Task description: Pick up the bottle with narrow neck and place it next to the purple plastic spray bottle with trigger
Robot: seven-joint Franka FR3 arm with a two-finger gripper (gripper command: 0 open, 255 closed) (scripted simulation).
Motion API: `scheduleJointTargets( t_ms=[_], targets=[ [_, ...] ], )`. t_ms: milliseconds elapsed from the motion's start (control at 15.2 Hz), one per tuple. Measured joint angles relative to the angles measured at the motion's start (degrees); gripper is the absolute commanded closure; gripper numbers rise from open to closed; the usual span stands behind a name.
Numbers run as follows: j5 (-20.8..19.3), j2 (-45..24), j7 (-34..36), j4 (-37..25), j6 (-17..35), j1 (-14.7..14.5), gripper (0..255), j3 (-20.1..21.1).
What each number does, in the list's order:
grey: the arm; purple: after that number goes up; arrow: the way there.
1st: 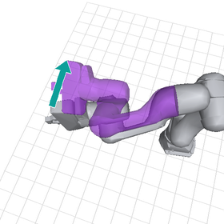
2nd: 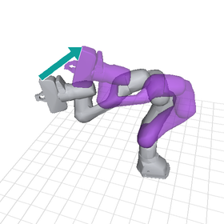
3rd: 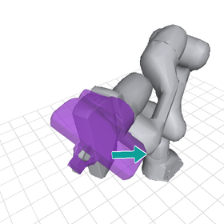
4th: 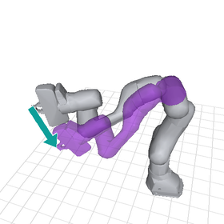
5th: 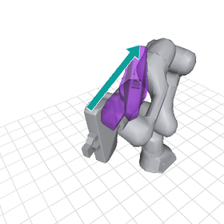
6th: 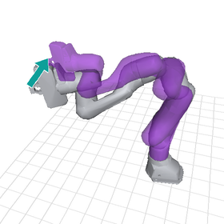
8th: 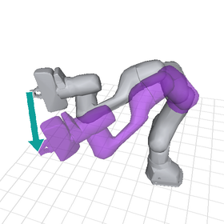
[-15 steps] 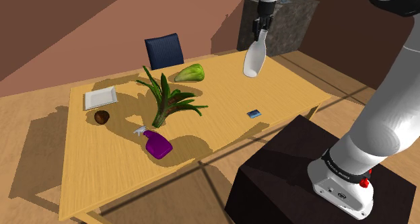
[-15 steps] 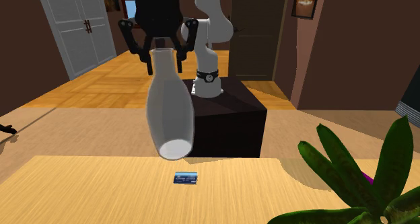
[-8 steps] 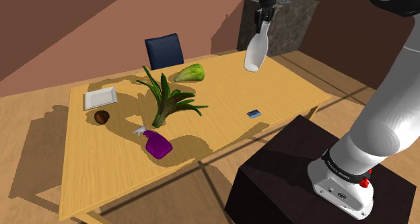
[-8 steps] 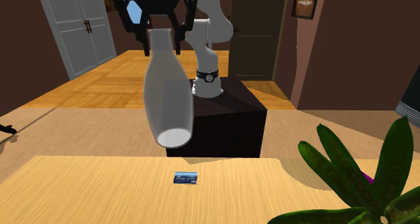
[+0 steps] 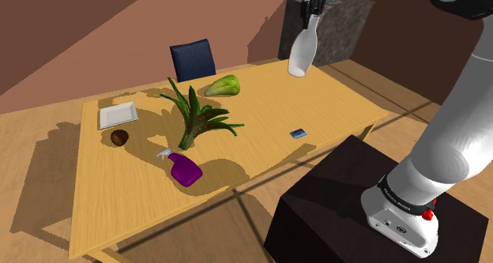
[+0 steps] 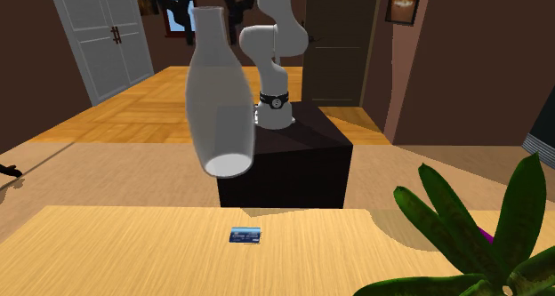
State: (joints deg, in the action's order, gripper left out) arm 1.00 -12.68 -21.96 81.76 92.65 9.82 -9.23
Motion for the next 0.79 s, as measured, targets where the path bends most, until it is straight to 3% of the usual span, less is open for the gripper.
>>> scheduleJointTargets(
  t_ms=[792],
  targets=[
    [-1.31,7.94,13.67,15.95,7.92,-8.12,255,5.68]
  ],
)
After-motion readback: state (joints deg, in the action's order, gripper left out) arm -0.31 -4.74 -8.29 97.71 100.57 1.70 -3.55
